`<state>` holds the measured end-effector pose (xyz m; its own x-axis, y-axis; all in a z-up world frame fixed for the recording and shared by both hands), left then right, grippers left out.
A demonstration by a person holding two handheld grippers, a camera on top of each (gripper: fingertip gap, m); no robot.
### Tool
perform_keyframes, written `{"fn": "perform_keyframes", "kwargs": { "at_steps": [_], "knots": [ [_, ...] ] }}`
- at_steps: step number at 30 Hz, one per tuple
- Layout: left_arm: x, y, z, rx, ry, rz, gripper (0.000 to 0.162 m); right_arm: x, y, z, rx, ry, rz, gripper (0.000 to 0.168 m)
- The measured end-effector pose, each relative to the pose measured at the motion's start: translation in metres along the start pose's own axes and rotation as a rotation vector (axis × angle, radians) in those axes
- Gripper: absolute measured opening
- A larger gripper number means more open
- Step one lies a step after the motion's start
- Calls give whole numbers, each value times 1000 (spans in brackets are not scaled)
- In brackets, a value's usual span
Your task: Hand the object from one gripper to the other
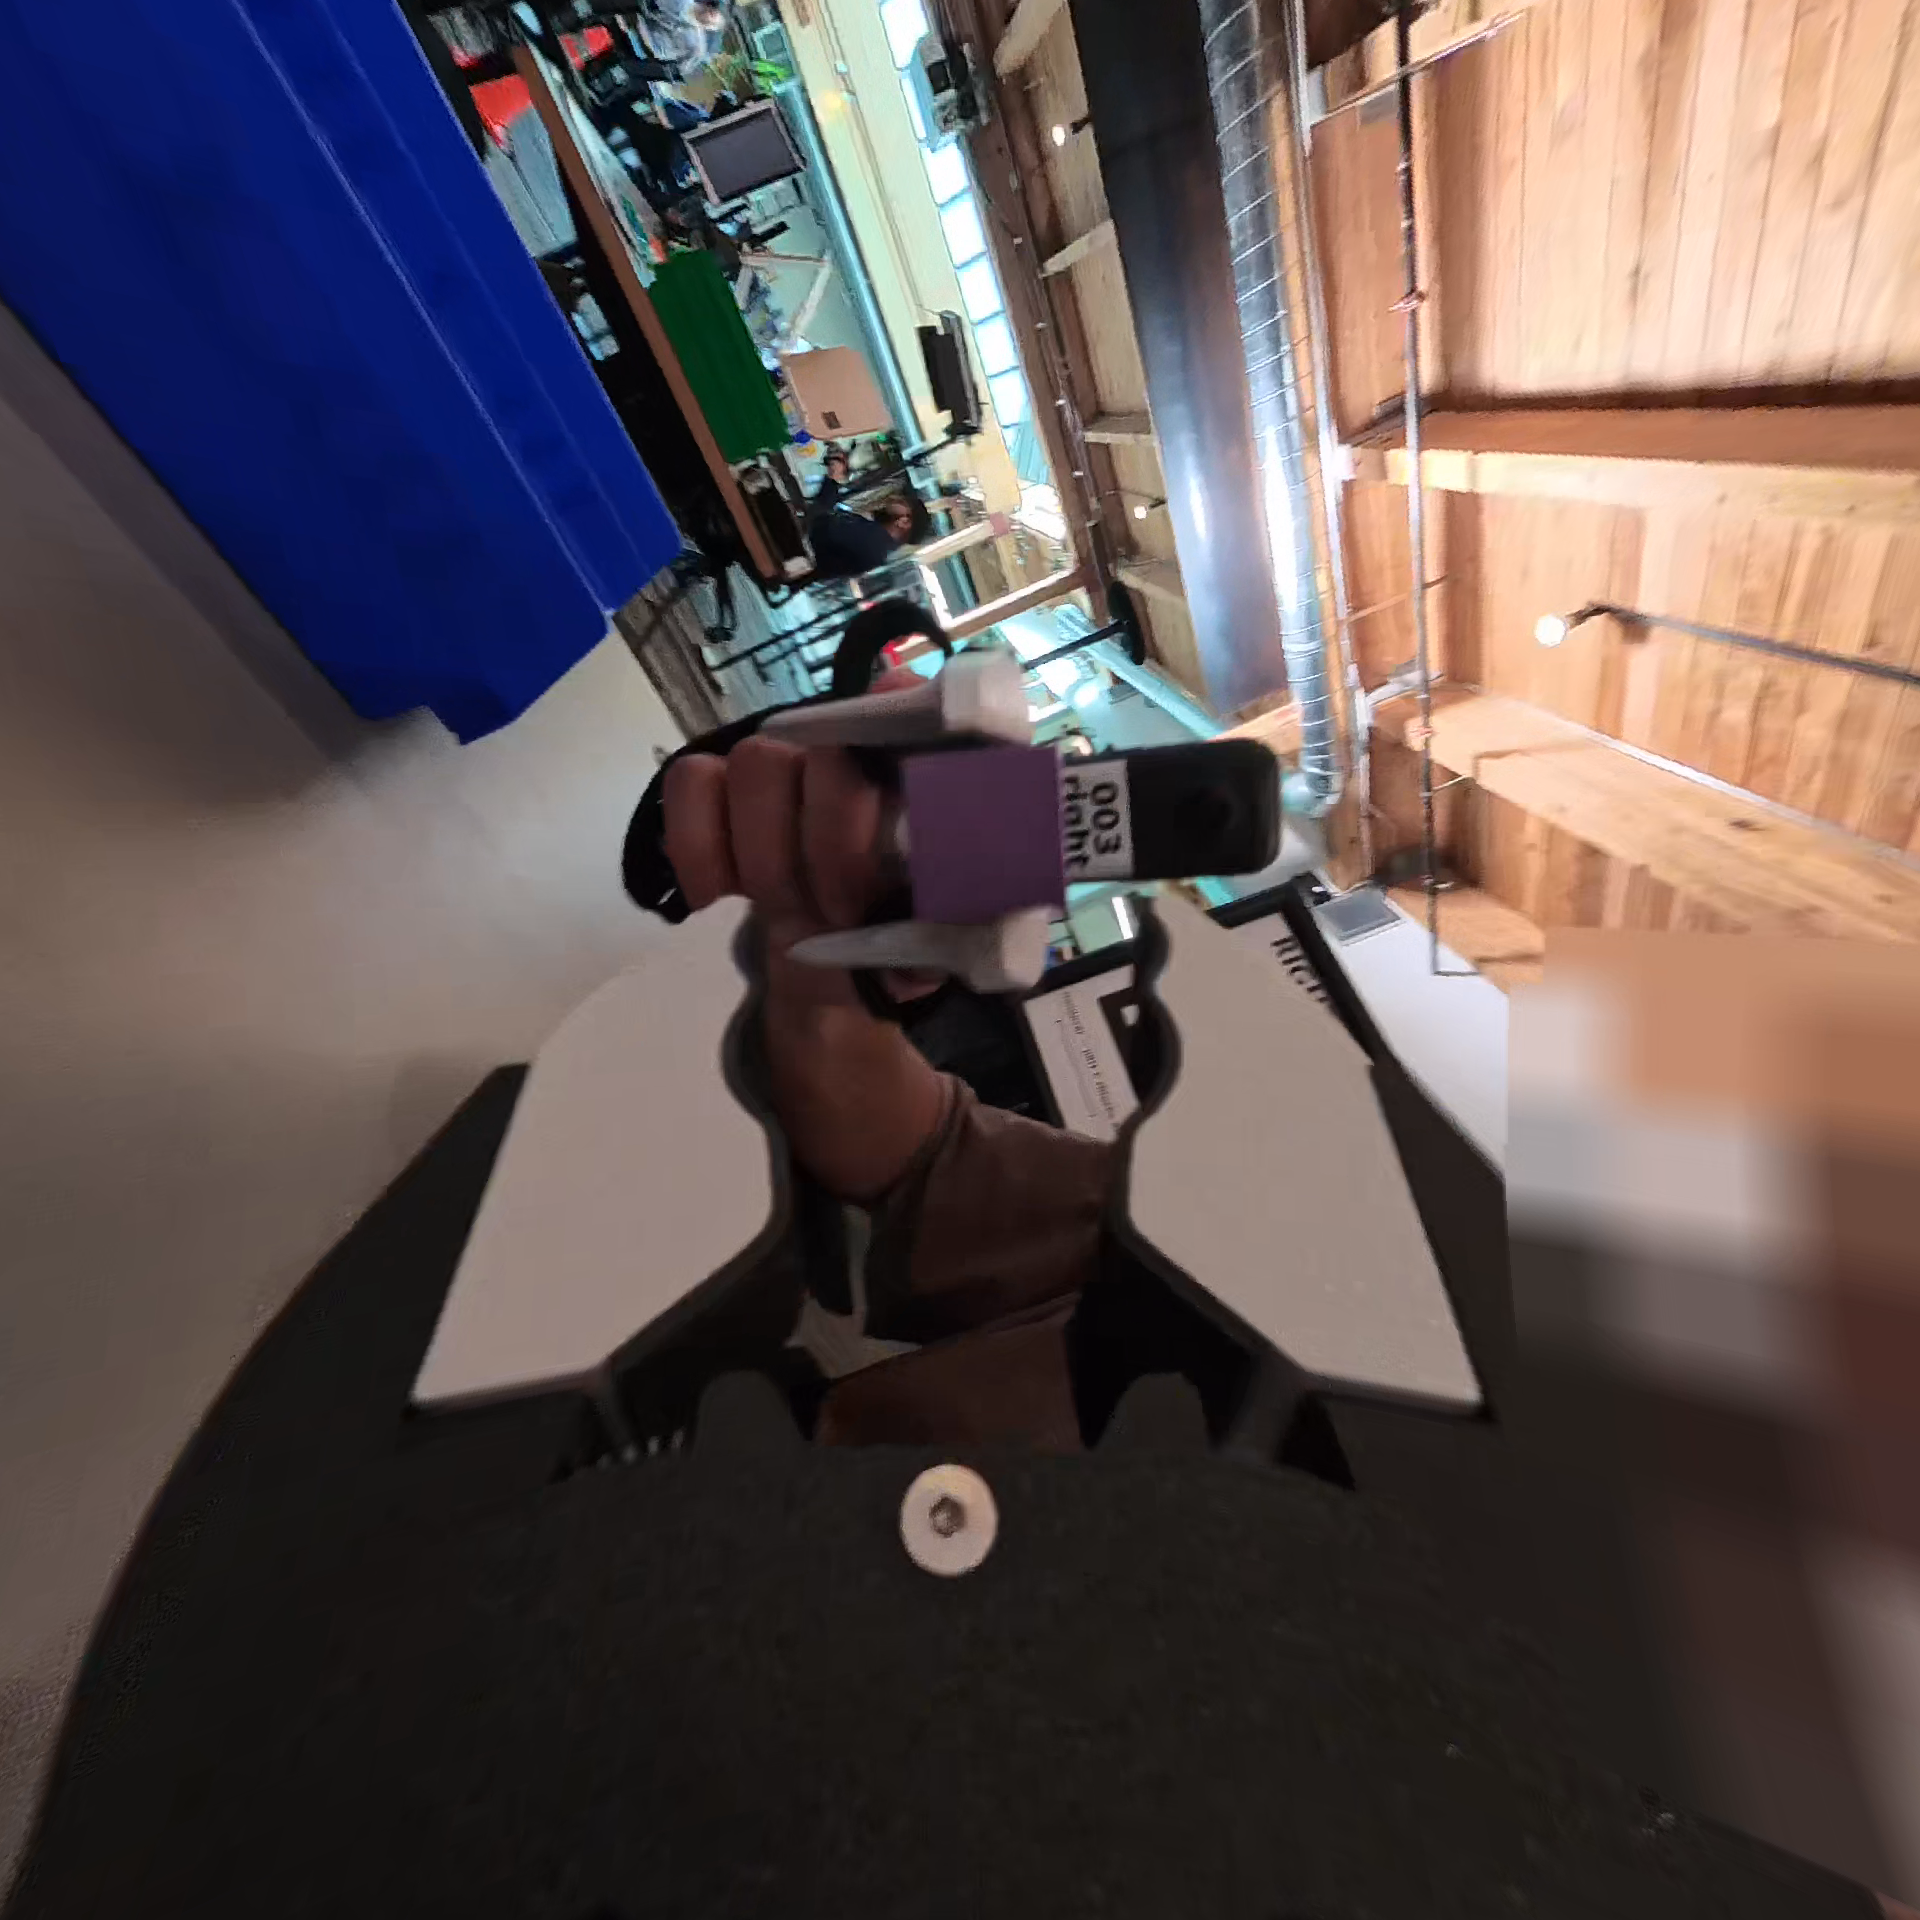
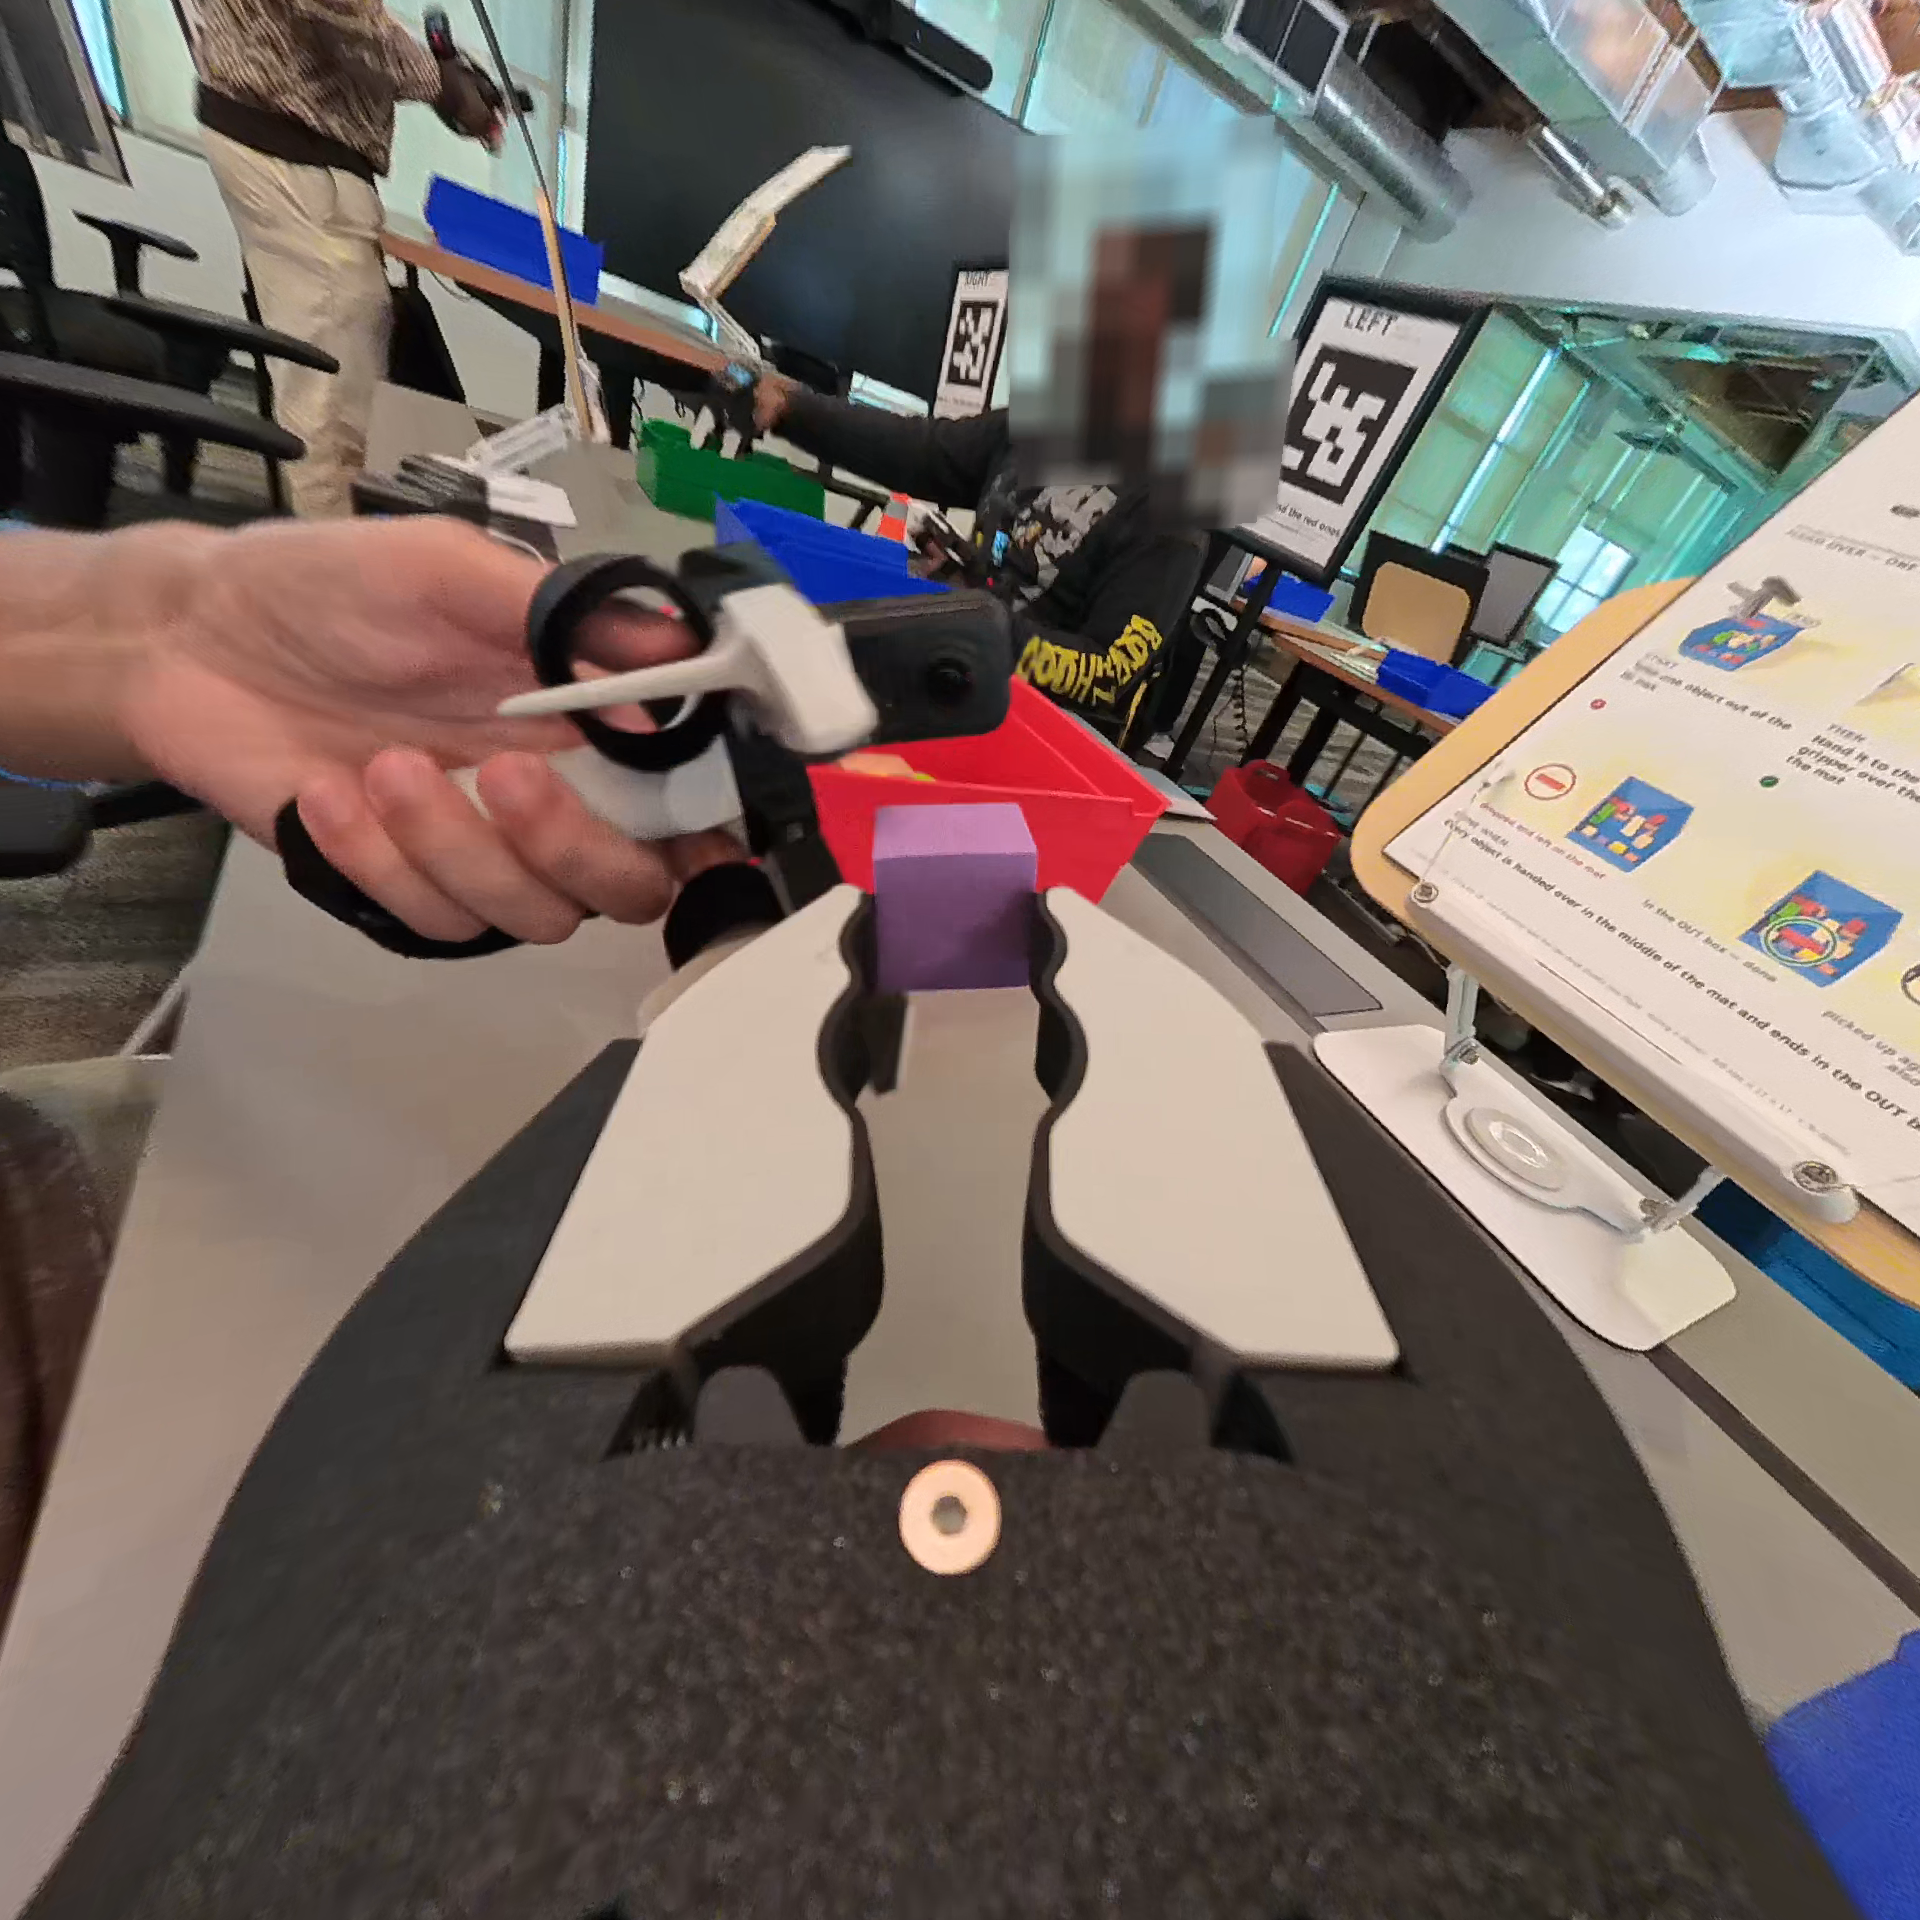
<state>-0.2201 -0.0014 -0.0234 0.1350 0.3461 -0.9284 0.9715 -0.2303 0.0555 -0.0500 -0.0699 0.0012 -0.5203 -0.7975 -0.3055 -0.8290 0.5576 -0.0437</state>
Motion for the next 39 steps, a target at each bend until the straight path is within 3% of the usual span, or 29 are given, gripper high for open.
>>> {"fn": "perform_keyframes", "kwargs": {
  "at_steps": [1,5,8,10,13,16,22,30,39],
  "knots": [
    [-2,-6,9,3,38,-21,73,-1,-6,-4,-10,3,-2,27],
    [-6,-38,60,16,220,-146,67,-41,-53,-39,73,-44,169,27],
    [0,-62,94,16,321,-280,61,-91,-104,-67,152,69,332,27],
    [7,-73,109,23,365,-353,60,-121,-133,-69,311,193,404,28],
    [14,-81,116,33,369,-411,59,-156,-161,-43,681,324,470,27],
    [10,-79,112,25,360,-349,59,-171,-172,3,1036,464,381,27],
    [9,-70,114,106,456,-424,58,-160,-162,80,1396,695,107,28],
    [6,-67,120,127,456,-408,59,-161,-151,131,1632,772,21,28],
    [6,-70,117,120,440,-402,59,-163,-148,153,1675,733,8,28]
  ]
}}
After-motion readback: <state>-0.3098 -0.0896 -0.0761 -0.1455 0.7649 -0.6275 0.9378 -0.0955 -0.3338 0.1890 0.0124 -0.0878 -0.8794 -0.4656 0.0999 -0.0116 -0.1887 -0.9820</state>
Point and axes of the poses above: each gripper's, where its closed fingertips meet, y out along the fingers, z out of its underside, x = y × z across the jaws, the point moved 10 cm from there along -y, back along the fingers, and after that the axes turned 5 degrees about -z, right-handed, at the moved point
